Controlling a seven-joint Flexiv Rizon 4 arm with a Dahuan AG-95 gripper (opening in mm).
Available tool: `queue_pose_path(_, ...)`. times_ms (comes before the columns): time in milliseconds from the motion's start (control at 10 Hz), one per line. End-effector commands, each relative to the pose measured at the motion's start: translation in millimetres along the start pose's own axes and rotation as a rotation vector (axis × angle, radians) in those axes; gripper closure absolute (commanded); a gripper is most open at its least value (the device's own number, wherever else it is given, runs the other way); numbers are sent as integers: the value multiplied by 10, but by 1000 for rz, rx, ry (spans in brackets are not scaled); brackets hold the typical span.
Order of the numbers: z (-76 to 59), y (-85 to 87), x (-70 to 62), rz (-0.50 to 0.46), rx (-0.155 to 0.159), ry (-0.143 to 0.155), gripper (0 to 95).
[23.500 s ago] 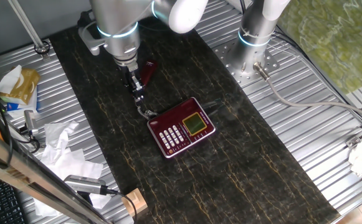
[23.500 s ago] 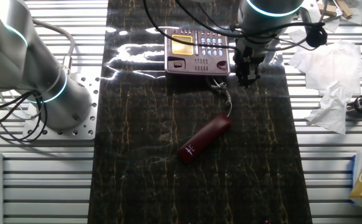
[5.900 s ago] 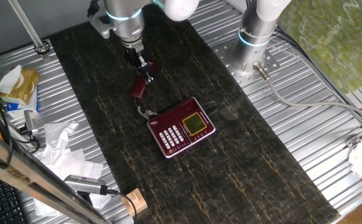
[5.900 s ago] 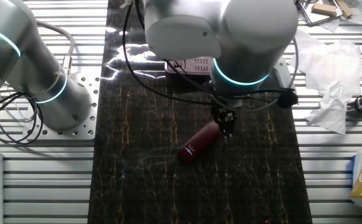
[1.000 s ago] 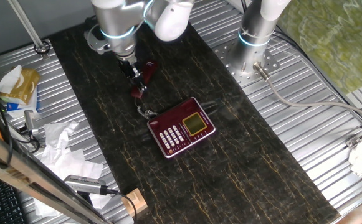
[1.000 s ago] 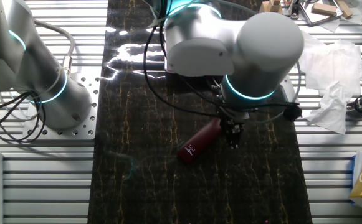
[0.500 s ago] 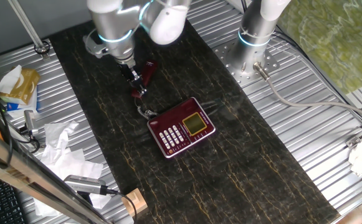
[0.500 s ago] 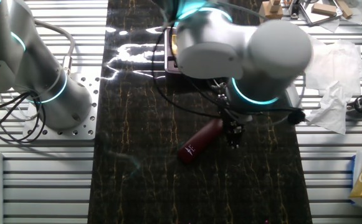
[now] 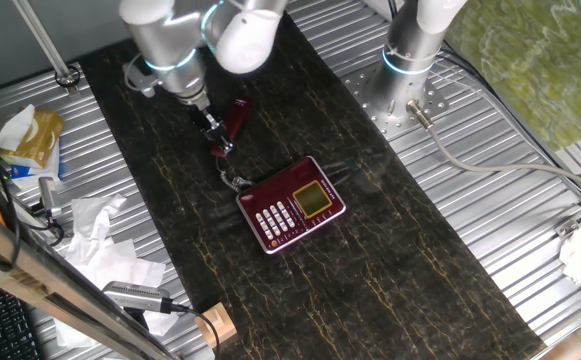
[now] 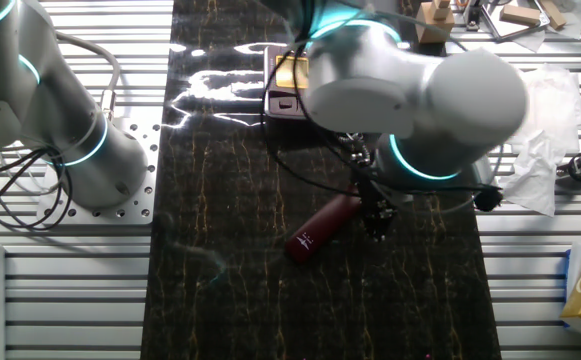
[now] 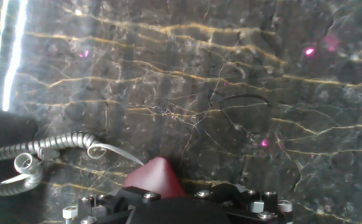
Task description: Place the handset of the telephone on the corresponding phone cradle
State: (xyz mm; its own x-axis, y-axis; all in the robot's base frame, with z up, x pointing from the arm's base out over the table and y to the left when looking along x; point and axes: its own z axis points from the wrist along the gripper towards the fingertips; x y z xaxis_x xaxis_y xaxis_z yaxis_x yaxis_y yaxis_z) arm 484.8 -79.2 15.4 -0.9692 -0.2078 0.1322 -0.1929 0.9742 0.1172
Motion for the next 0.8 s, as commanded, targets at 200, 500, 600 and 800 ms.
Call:
queue_pose_path(200, 18, 22, 83, 27, -2, 15, 0)
queue_pose_path(500, -15, 55, 128, 82, 28, 19, 0)
queue_pose_path(600, -20, 58, 129, 97, 43, 21, 0)
queue_pose_path(800, -21, 58, 128, 84, 94, 20, 190)
